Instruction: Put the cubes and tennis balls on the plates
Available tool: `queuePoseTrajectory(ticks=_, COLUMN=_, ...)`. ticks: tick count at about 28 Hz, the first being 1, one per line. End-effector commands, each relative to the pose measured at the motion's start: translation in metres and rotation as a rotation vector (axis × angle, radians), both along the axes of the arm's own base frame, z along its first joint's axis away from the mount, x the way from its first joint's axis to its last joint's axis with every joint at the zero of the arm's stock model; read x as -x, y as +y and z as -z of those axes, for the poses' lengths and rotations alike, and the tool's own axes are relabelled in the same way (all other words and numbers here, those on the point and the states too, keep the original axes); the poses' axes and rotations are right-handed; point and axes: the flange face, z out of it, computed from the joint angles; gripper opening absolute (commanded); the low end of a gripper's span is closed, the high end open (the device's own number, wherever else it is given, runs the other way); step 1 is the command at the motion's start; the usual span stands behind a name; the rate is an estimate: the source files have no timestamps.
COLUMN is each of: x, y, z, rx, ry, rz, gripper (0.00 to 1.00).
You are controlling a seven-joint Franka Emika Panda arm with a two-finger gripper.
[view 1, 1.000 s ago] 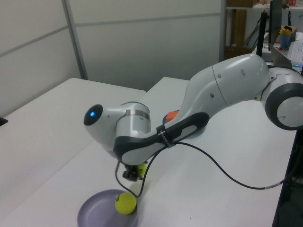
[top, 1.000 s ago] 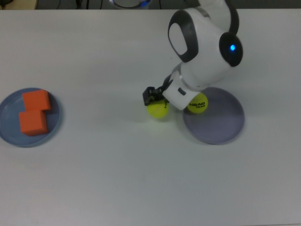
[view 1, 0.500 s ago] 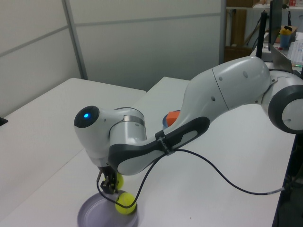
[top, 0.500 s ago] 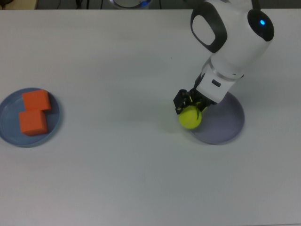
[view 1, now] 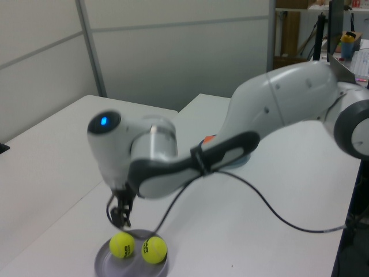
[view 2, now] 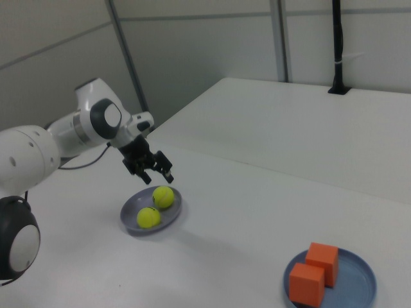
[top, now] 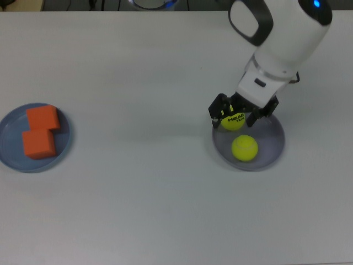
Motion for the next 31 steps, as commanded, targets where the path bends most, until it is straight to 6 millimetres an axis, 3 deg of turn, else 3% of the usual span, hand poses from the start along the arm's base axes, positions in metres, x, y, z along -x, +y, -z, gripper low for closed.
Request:
queuePoseTrajectory(ticks=1, x=0.007, y=-0.041, z=-0.071, rx=-0.031, ry=0.011, rz=0.016, gripper=1.0)
queuePoseTrajectory(ticks=3, x=0.016, y=-0.06, z=-0.102, rx=0.0, ry=0.017, rz=0.009, gripper=1.0)
queuePoseTrajectory(ticks=9, x=0.026, y=-0.113, z=-0.154, rx=0.04, ry=0.036, rz=0.008, gripper=1.0)
queuePoseTrajectory(ticks=14, x=0.029, y=-0.164, z=-0.198, rx=-0.067, ry=0.039, rz=0.024, gripper=1.0)
queuePoseTrajectory(ticks=18, x=0.031, y=-0.197, z=-0.217, rx=-0.141, ry=0.044, rz=0.046, gripper=1.0)
queuePoseTrajectory(ticks=21, x=0.029, y=-0.221, z=-0.219, rx=-0.167, ry=0.067, rz=0.089, gripper=1.0)
queuePoseTrajectory(ticks=28, x=0.03, y=-0.249, z=-0.21, rx=-0.106, ry=0.13, rz=0.144, gripper=1.0)
queuePoseTrajectory(ticks=31, x=0.038, y=-0.264, z=-0.222, rx=-0.074, ry=0.127, rz=0.167, gripper=1.0)
